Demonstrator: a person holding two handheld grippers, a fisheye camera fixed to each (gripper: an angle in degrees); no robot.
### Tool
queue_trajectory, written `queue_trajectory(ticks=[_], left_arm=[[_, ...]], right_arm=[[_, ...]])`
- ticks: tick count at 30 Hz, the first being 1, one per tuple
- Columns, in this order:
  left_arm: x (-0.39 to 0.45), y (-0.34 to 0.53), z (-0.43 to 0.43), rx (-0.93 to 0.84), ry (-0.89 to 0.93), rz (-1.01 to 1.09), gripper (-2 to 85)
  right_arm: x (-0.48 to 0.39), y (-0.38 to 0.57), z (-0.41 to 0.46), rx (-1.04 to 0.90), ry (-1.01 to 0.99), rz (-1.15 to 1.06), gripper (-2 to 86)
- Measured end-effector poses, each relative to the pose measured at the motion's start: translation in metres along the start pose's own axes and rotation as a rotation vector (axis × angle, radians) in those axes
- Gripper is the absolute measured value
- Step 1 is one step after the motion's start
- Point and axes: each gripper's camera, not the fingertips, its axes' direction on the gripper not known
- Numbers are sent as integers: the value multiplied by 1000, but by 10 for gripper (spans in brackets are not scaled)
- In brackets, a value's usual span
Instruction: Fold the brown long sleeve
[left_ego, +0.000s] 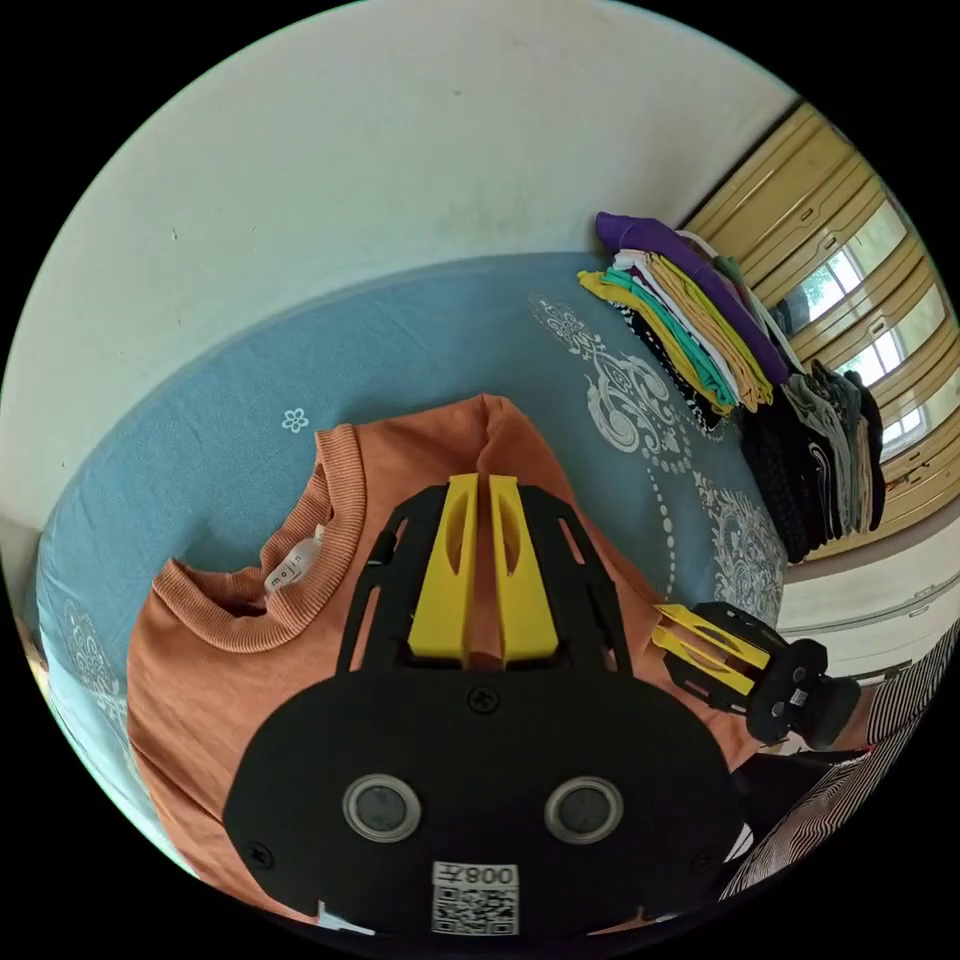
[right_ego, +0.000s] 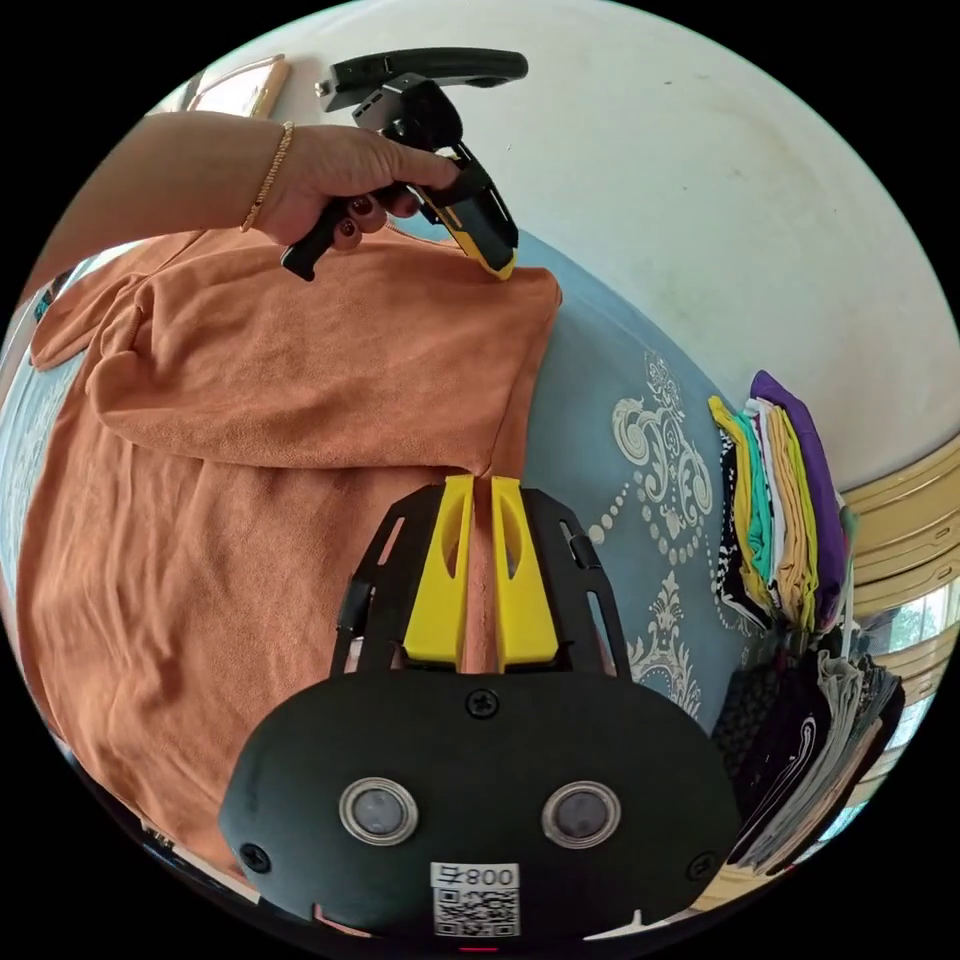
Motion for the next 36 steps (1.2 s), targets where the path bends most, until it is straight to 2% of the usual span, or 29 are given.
queue_trajectory(ticks=[5, 7, 9, 13, 18, 20, 23, 25, 29, 32, 36], left_arm=[[42, -29, -10, 152, 127, 43, 13], [64, -47, 2, 140, 113, 80, 12], [92, -66, 36, 60, 17, 111, 11], [115, -77, 75, -27, -78, 120, 13], [128, -73, 42, 158, -4, 77, 16], [136, -70, 34, 217, 32, 85, 15], [154, -77, 54, 164, 64, 123, 9], [163, -85, 73, 109, 24, 124, 6], [169, -101, 111, 10, -37, 79, 3], [174, -102, 114, 13, -29, 63, 3], [192, -102, 95, 122, -55, 98, 2]], right_arm=[[86, 34, -14, 103, -222, 315, 28], [117, 47, -1, 79, -296, 419, 28], [138, 56, 18, 41, -361, 474, 29], [164, 63, 49, -59, -430, 491, 41], [188, 84, 44, -57, -440, 517, 44], [193, 86, 28, -23, -372, 498, 19], [191, 69, 16, 58, -402, 410, 8], [182, 53, 19, 75, -369, 319, 6], [168, 35, 62, -48, -319, 208, 2], [172, 40, 67, -17, -339, 211, 2], [180, 37, 70, -30, -371, 233, 2]])
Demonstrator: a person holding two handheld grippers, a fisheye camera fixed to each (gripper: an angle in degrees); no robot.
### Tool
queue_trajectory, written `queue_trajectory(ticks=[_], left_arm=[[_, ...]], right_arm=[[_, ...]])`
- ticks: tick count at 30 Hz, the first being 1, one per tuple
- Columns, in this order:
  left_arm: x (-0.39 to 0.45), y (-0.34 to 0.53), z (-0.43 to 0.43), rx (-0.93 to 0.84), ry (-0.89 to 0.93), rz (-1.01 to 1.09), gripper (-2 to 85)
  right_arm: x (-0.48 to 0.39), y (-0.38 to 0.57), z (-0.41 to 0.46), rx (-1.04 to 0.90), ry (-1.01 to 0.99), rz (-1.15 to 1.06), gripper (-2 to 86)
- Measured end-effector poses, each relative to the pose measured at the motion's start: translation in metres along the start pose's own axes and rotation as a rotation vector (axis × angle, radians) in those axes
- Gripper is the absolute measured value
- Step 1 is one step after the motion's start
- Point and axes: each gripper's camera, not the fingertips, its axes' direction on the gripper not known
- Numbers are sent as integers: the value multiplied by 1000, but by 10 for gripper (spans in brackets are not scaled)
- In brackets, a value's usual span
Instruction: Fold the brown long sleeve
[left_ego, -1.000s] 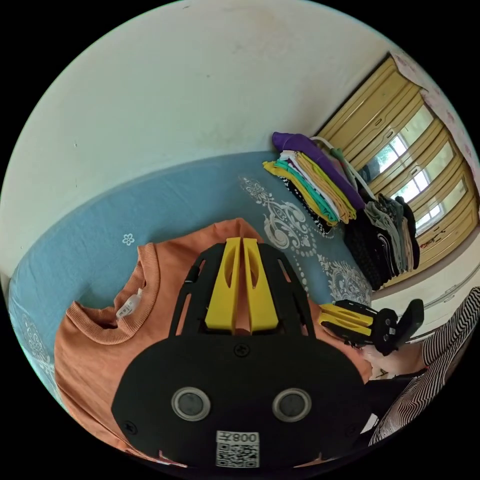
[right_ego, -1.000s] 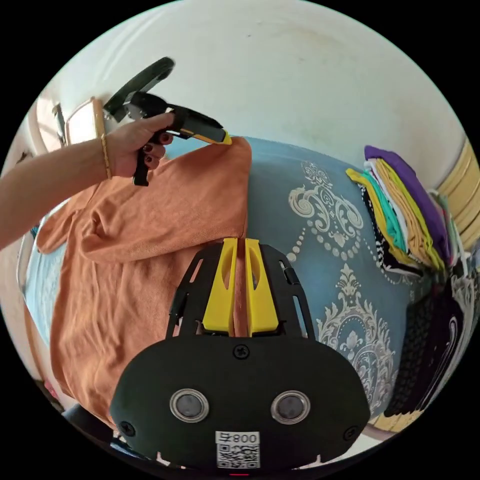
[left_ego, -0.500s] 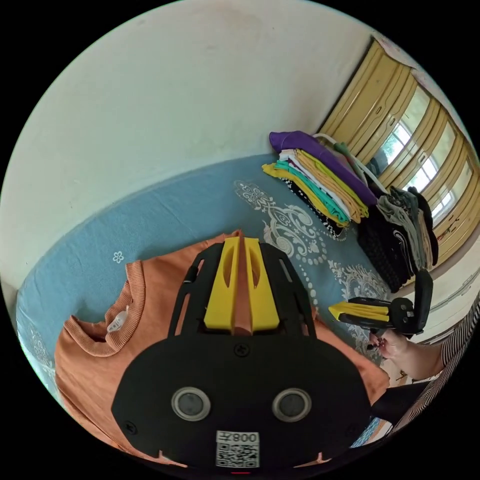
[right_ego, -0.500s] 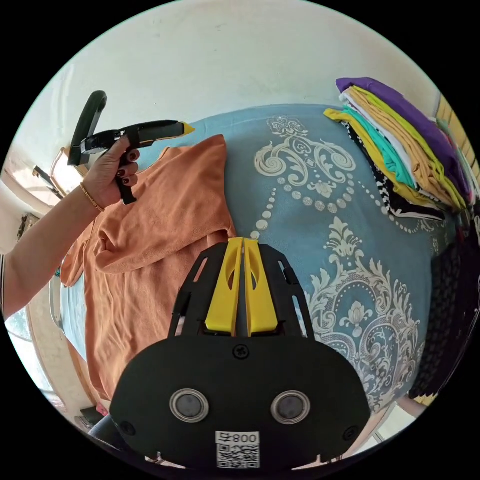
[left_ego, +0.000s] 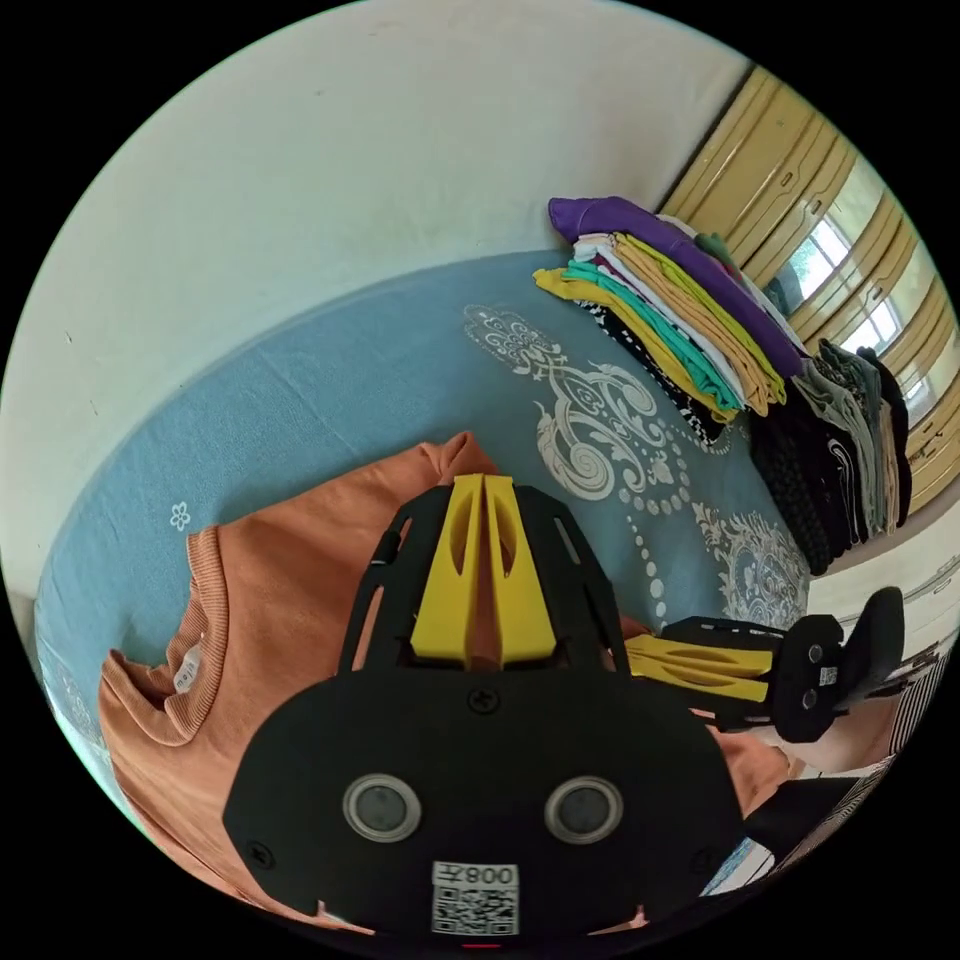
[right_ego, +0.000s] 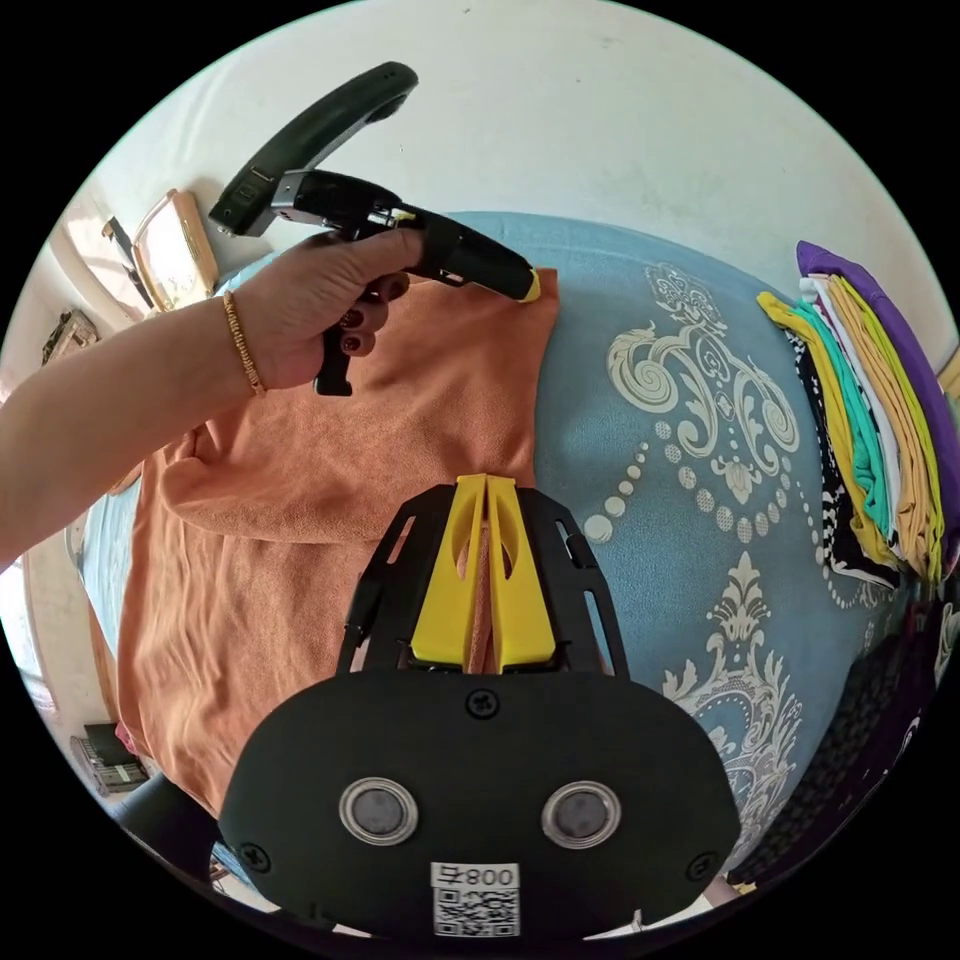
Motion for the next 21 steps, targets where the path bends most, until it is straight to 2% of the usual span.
queue_trajectory(ticks=[2, 4, 7, 12, 14, 16, 18, 21], left_arm=[[2, -6, 5, -18, -51, 3, 2], [0, -10, 26, -129, -85, 15, 2], [-1, -3, 24, -113, -57, -22, 2], [5, 49, -38, 22, 29, -75, 3], [7, 73, -49, 18, 33, -95, 3], [7, 94, -48, -1, 4, -98, 3], [1, 112, -29, -125, -22, -109, 3], [-4, 134, -48, -73, 39, -148, 3]], right_arm=[[0, -2, 1, 0, 4, -1, 2], [-2, -3, 2, 0, 23, -13, 2], [-5, -8, 3, -8, 38, -23, 2], [-4, -13, -13, 37, 21, 1, 2], [-9, -14, -22, 90, 31, 3, 2], [-15, -18, -12, 50, 24, -19, 1], [-20, -22, 6, -22, 26, -28, 1], [-31, -32, 0, -13, 49, -44, 1]])
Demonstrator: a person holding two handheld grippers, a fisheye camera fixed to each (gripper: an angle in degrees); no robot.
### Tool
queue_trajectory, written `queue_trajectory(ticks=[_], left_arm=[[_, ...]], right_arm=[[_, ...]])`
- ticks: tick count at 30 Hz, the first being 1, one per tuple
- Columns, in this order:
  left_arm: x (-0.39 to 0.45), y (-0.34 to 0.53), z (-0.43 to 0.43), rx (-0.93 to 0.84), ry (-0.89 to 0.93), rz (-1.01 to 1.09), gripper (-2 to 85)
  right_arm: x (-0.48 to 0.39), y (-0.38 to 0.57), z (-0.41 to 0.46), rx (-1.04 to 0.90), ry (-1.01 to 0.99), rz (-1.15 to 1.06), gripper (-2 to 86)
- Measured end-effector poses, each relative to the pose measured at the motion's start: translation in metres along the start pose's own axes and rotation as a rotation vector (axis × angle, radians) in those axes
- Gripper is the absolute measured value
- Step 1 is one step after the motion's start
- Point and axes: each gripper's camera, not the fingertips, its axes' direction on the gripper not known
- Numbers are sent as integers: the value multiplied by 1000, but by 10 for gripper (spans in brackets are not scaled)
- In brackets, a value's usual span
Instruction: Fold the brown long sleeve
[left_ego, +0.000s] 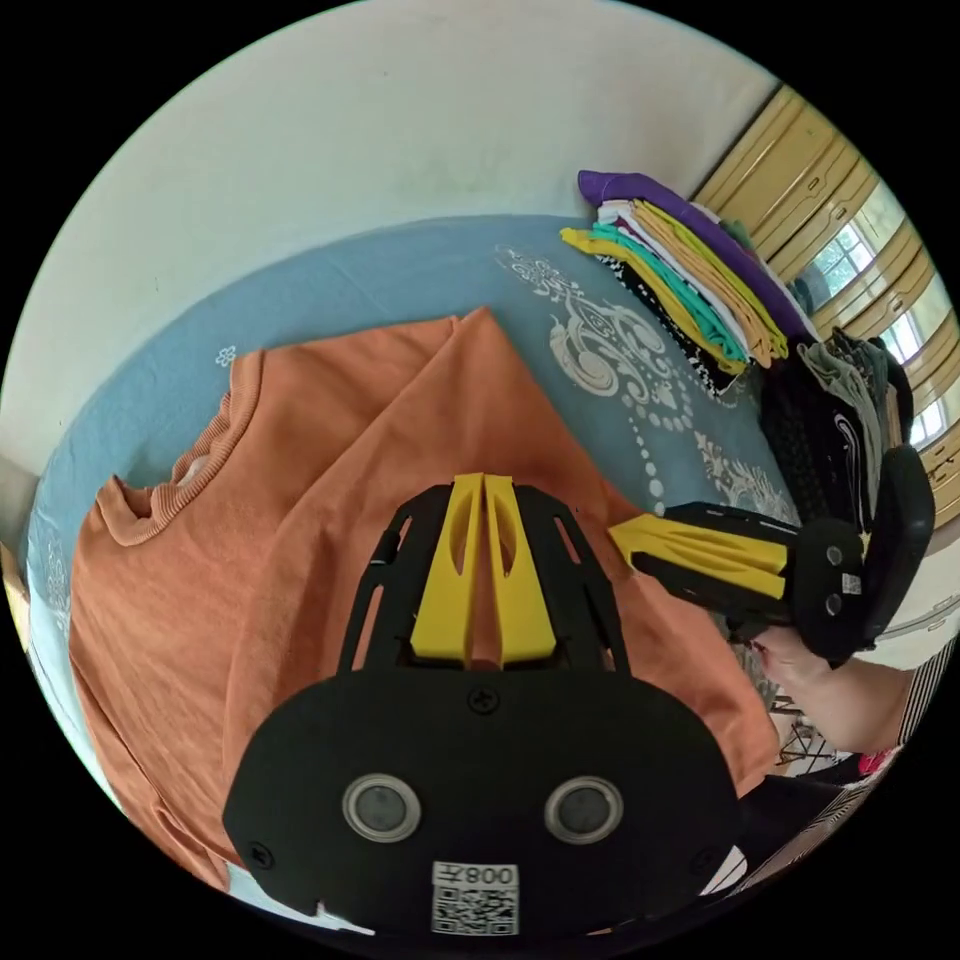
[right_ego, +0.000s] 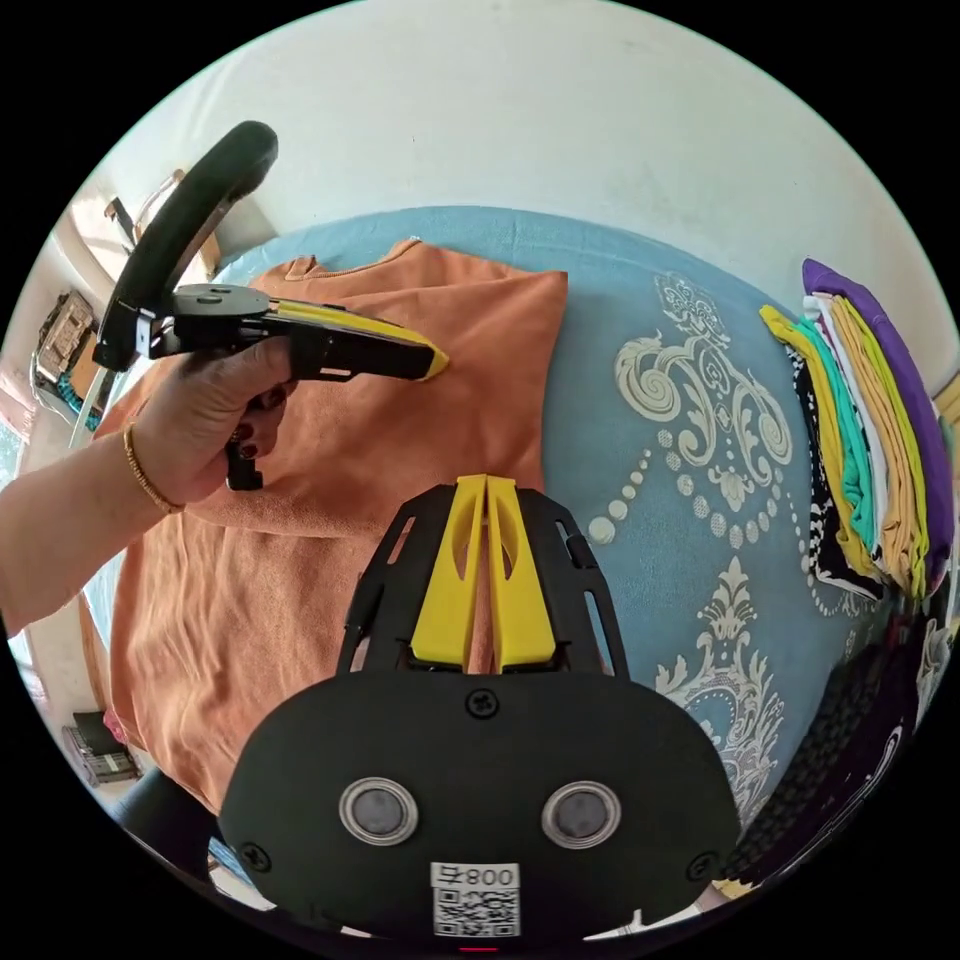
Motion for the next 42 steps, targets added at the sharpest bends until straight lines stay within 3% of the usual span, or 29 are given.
queue_trajectory(ticks=[3, 7, 9, 13, 19, 24, 30, 35, 42], left_arm=[[6, 34, -28, 70, 33, 12, 4], [7, 72, -25, 4, 42, 22, 4], [-3, 91, -7, -94, 23, 15, 3], [-26, 114, -26, -56, 67, -27, 2], [-59, 190, -98, 82, 37, -87, 2], [-116, 256, -101, -17, 41, -196, 1], [-159, 331, -174, 129, 28, -225, 2], [-205, 390, -182, 26, 12, -248, 3], [-277, 507, -276, 200, 126, -283, 3]], right_arm=[[-5, -17, -15, 67, -34, 5, 2], [-14, -71, -5, 80, -11, -35, 3], [-19, -96, 11, 28, -15, -44, 3], [-35, -129, 43, -88, -21, -72, 6], [-80, -126, 14, -14, 6, -117, 10], [-133, -126, 33, -90, 34, -184, 3], [-188, -138, 10, 1, 15, -183, 2], [-265, -136, 45, -130, -18, -285, 2], [-313, -152, 32, -109, 10, -239, 1]])
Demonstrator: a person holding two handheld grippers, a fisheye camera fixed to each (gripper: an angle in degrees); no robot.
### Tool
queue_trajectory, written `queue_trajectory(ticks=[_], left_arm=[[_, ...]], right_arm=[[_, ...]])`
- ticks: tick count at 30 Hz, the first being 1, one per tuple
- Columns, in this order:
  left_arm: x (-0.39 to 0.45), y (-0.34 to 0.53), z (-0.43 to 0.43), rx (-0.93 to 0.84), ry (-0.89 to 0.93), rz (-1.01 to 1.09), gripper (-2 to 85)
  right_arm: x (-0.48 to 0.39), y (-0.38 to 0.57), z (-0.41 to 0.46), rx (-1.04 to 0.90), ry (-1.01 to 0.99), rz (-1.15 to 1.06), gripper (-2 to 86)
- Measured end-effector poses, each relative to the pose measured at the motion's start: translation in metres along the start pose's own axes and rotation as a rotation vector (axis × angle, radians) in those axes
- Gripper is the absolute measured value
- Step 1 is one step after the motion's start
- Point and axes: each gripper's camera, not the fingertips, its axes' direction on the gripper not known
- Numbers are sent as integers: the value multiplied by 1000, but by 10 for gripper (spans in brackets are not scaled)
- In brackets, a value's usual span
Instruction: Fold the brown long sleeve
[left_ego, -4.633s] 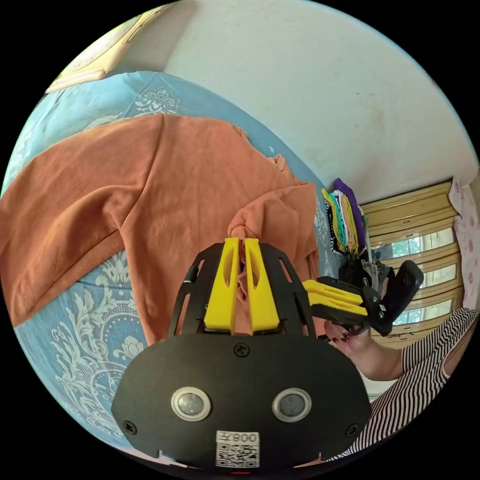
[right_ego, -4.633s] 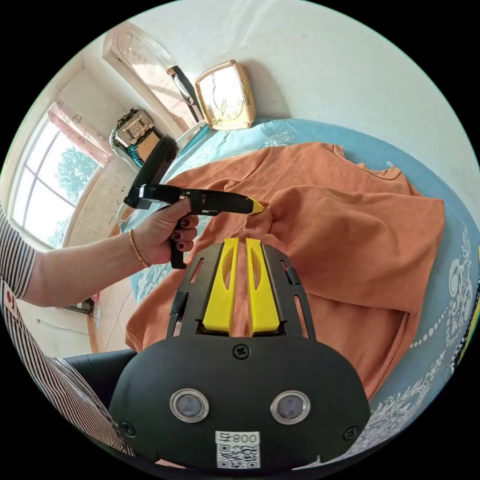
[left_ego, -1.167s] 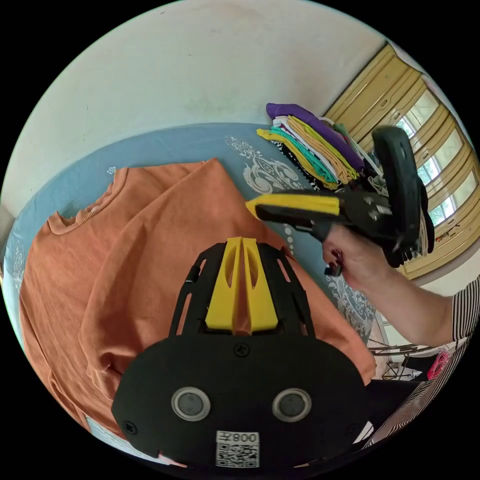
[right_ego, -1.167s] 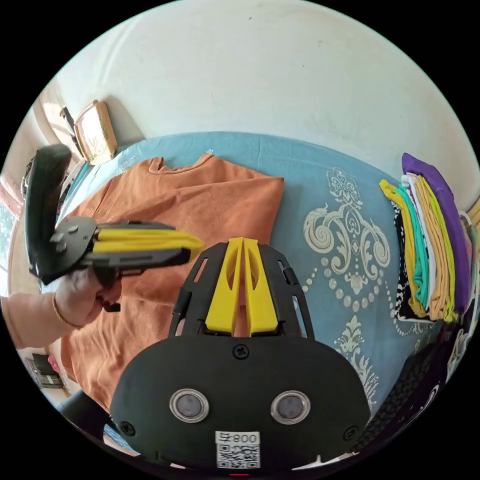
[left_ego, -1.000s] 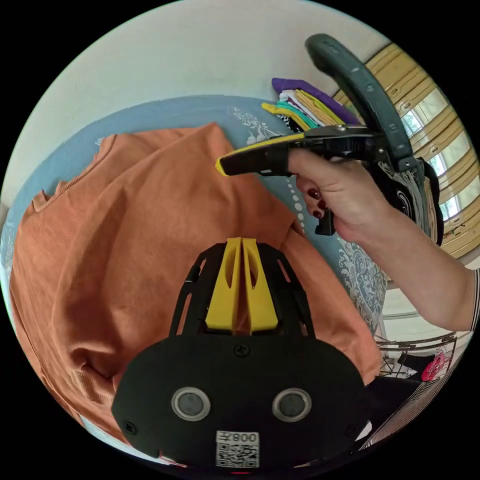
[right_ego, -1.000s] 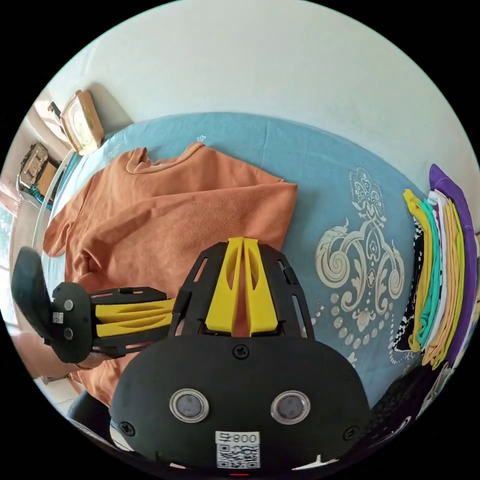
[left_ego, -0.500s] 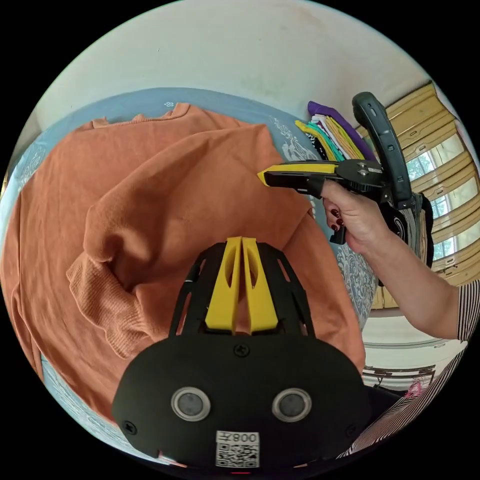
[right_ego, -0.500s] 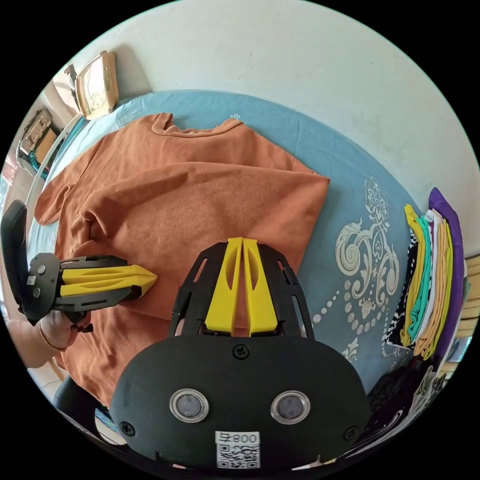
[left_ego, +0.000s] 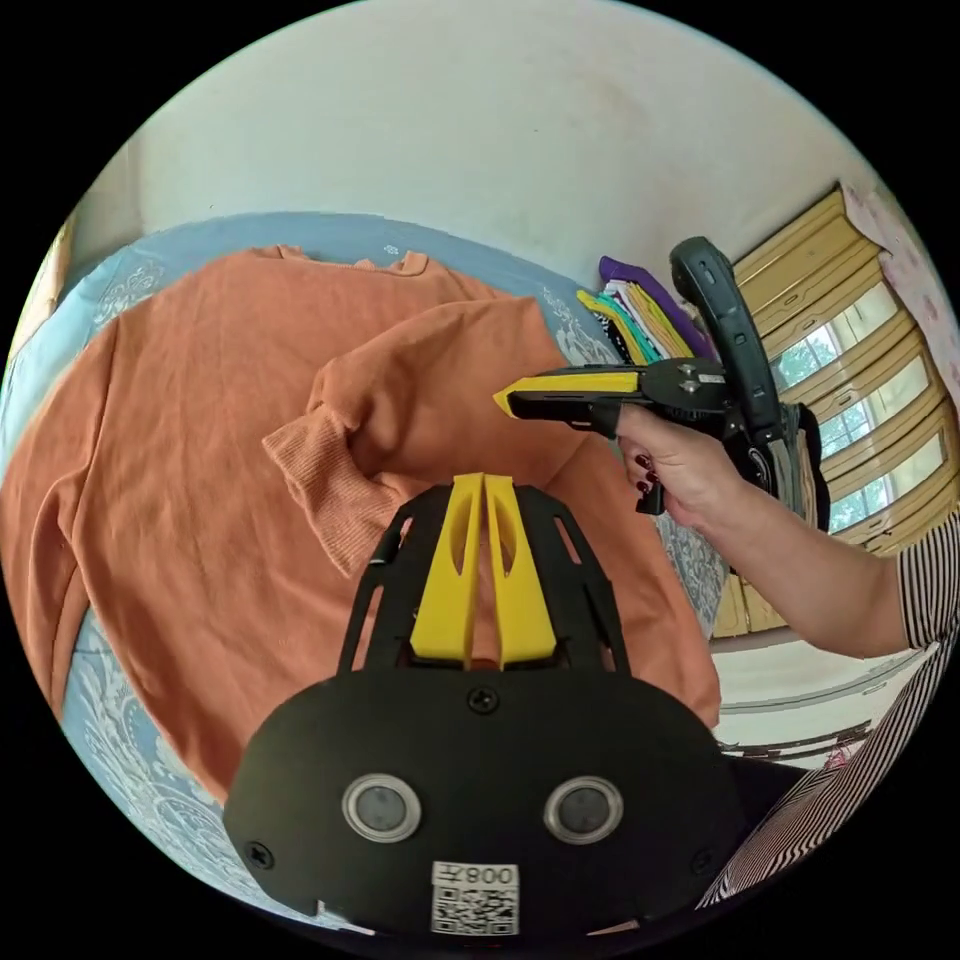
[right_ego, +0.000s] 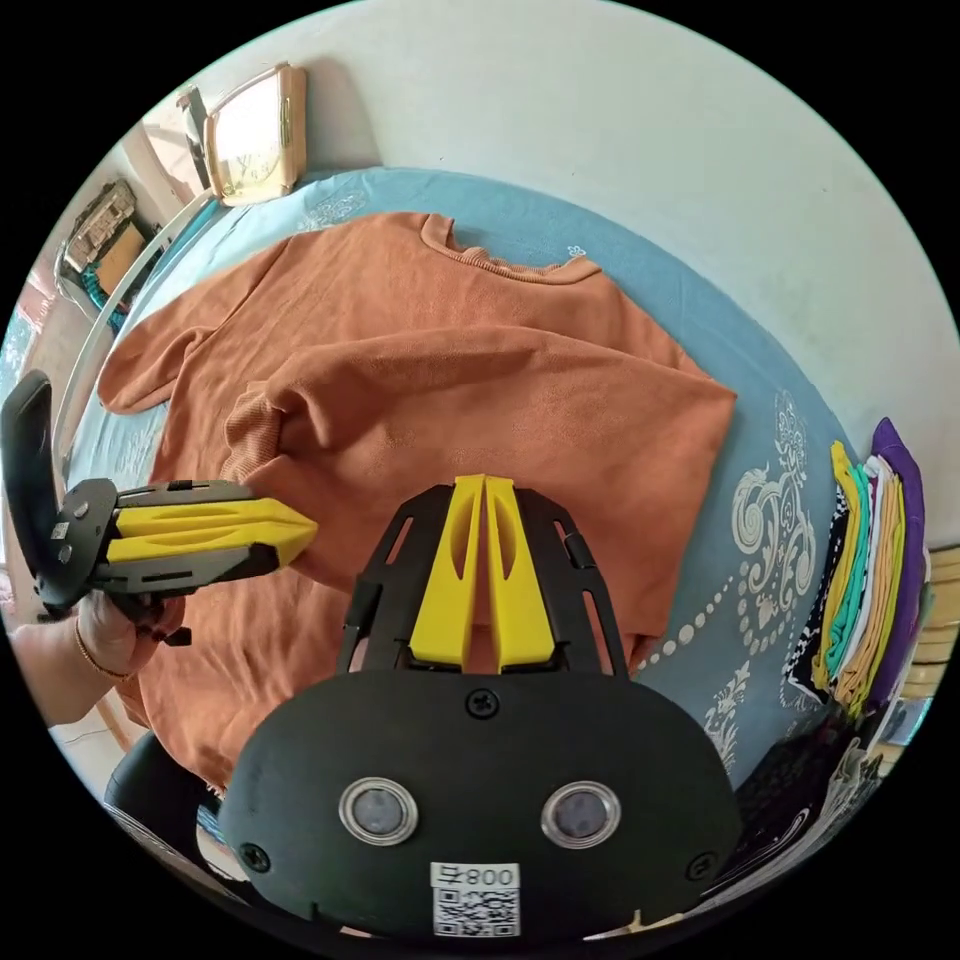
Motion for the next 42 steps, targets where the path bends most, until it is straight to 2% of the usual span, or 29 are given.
queue_trajectory(ticks=[4, 6, 8, 15, 26, 31, 36, 42], left_arm=[[-68, 64, -83, 69, -16, -134, 6], [-123, 114, -141, 125, -37, -281, 9], [-165, 153, -185, 181, -46, -395, 12], [-303, 282, -319, 391, -29, -716, 67], [-437, 374, -420, 537, 57, -834, 118], [-479, 398, -452, 632, 117, -881, 121], [-521, 410, -474, 671, 207, -922, 120], [-548, 413, -481, 635, 256, -949, 101]], right_arm=[[-52, -10, -23, 31, -47, -41, 2], [-83, -20, -29, 47, -118, -80, 3], [-133, -38, -32, 48, -220, -161, 4], [-287, -106, -21, 55, -370, -391, 9], [-491, -213, -2, 3, -538, -510, 78], [-556, -242, -2, 10, -538, -540, 90], [-606, -275, -5, 60, -401, -575, 90], [-653, -300, 39, -68, -267, -692, 83]])
